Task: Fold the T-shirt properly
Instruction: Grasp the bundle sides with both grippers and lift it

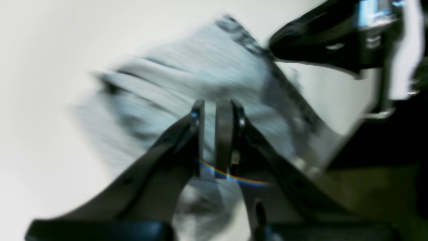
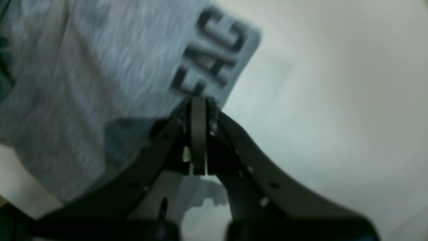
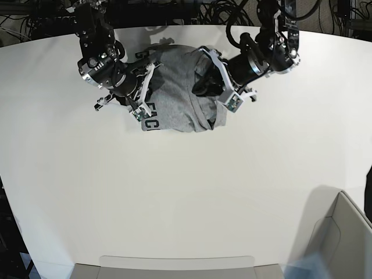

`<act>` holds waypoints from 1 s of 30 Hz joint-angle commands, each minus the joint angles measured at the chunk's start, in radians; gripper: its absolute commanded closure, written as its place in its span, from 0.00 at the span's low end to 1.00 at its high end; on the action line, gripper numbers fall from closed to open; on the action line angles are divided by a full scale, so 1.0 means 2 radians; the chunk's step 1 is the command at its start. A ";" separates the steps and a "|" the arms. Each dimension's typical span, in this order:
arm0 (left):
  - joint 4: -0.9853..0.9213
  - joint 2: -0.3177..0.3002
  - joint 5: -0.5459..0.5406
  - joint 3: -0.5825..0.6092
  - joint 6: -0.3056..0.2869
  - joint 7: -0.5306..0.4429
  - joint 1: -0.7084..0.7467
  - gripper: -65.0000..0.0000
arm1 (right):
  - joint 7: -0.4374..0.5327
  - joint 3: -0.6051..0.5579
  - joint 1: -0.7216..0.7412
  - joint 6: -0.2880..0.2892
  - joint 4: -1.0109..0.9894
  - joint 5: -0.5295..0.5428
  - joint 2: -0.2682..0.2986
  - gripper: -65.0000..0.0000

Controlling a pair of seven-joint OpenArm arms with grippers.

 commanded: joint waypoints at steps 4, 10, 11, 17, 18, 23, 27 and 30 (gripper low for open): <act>0.005 -0.023 -0.007 0.028 -0.001 -0.030 0.007 0.98 | 0.041 -0.009 -0.012 0.000 0.003 0.008 0.000 1.00; -0.056 -0.041 -0.006 0.052 -0.001 -0.029 -0.015 0.98 | 0.059 -0.026 0.006 0.000 -0.073 0.027 -0.003 1.00; -0.074 -0.041 -0.006 0.047 -0.001 -0.029 -0.023 0.98 | 0.060 -0.027 0.010 0.000 -0.087 0.027 -0.006 1.00; -0.126 -0.043 -0.006 -0.014 0.000 -0.030 -0.036 0.98 | 0.087 -0.011 0.016 -0.001 -0.118 0.024 -0.023 1.00; -0.128 -0.043 -0.006 -0.026 0.006 -0.030 -0.035 0.98 | 0.087 -0.007 0.016 -0.001 -0.119 0.024 -0.023 1.00; -0.155 -0.056 -0.005 -0.070 0.013 -0.030 -0.036 0.98 | 0.086 0.020 0.027 -0.003 -0.133 0.024 -0.024 1.00; -0.174 -0.057 -0.005 -0.087 0.013 -0.031 -0.048 0.98 | 0.086 0.049 0.039 -0.004 -0.140 0.024 -0.025 1.00; -0.175 -0.057 -0.001 -0.090 0.014 -0.041 -0.058 0.98 | 0.087 0.076 0.040 -0.004 -0.138 0.026 -0.031 1.00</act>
